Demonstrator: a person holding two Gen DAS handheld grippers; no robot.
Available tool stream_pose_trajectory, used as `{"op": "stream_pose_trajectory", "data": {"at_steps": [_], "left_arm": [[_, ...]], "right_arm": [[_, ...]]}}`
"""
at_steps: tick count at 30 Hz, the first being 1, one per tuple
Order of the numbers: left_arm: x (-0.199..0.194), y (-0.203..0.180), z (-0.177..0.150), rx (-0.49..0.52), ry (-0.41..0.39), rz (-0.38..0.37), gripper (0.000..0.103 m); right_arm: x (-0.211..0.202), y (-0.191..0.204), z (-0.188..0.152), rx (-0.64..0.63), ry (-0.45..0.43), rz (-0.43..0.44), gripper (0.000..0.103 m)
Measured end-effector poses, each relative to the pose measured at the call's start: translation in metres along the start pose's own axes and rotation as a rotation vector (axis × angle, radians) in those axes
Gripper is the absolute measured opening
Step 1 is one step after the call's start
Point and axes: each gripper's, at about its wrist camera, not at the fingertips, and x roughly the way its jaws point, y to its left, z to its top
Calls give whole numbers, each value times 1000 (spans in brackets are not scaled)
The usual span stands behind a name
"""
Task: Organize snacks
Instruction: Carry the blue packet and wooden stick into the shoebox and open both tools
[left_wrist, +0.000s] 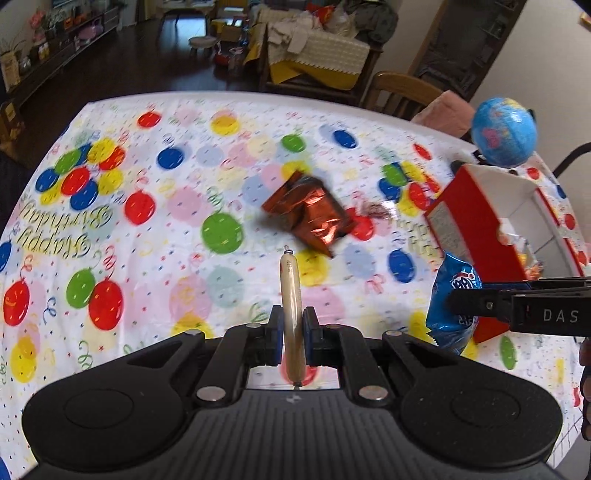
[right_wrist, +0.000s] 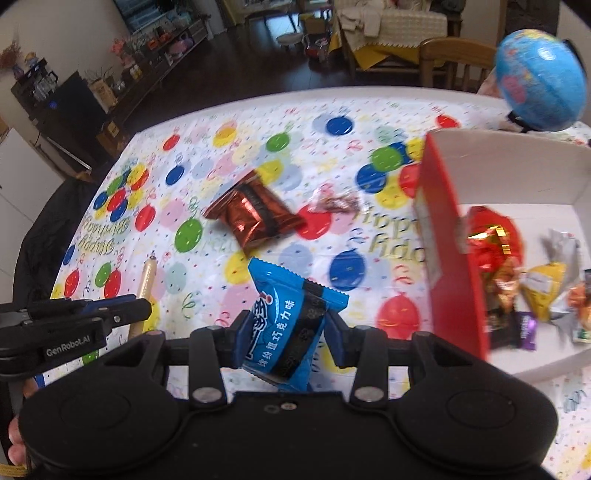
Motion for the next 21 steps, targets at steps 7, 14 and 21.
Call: {"op": "stream_pose_trajectory", "data": {"at_steps": [7, 14, 21], "left_arm": [[-14, -38, 9, 51, -36, -19, 11], [-21, -82, 18, 112, -66, -39, 11], [-23, -130, 26, 167, -100, -56, 11]], "right_arm": [[-34, -24, -3, 14, -73, -20, 40], [-66, -55, -6, 37, -132, -53, 40], [-91, -90, -7, 67, -181, -91, 40]]}}
